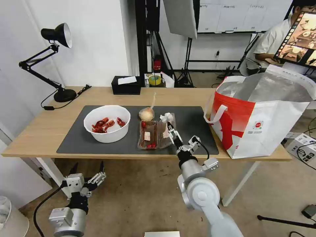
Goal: Pick up the trash from the table and place it into the takeout bag.
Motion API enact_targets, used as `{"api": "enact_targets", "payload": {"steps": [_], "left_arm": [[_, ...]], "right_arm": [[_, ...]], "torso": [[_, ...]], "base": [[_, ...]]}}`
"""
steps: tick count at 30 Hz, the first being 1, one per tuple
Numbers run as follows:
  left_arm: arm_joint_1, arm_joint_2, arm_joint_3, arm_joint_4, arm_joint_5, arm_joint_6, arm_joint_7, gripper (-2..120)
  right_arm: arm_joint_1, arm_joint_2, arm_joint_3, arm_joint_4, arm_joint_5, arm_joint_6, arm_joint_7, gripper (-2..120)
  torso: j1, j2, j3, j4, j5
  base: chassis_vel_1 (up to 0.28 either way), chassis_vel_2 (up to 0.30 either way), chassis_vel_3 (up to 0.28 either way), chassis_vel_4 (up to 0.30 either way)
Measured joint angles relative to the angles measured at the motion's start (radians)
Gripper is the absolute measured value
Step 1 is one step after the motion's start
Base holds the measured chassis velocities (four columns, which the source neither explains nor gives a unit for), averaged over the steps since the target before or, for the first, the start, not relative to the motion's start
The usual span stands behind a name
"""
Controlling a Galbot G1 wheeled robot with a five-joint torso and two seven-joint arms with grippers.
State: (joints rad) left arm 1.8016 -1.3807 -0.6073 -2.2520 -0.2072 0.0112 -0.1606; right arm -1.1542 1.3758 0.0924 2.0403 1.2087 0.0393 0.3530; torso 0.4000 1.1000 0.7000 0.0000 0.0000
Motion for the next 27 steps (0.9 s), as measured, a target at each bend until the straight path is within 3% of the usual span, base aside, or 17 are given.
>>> {"api": "enact_targets", "payload": {"steps": [13, 20, 27], "left_arm": [[0.006, -0.006, -0.001, -0.001, 0.007, 0.0, 0.0, 100], [0.008, -0.01, -0.001, -0.001, 0.011, 0.0, 0.0, 100], [0.009, -0.011, -0.002, -0.001, 0.011, 0.0, 0.0, 100]], "right_arm": [[0.132, -0.033, -0.043, -0.031, 0.195, -0.158, 0.022, 100], [0.218, -0.046, -0.064, -0.078, 0.287, -0.33, 0.138, 100], [0.266, -0.069, -0.069, -0.103, 0.284, -0.351, 0.15, 100]], "torso": [[0.0, 0.0, 0.0, 0.0, 0.0], [0.0, 0.0, 0.0, 0.0001, 0.0], [0.0, 0.0, 0.0, 0.0, 0.0]], "base": [[0.0, 0.0, 0.0, 0.0], [0.0, 0.0, 0.0, 0.0], [0.0, 0.0, 0.0, 0.0]]}}
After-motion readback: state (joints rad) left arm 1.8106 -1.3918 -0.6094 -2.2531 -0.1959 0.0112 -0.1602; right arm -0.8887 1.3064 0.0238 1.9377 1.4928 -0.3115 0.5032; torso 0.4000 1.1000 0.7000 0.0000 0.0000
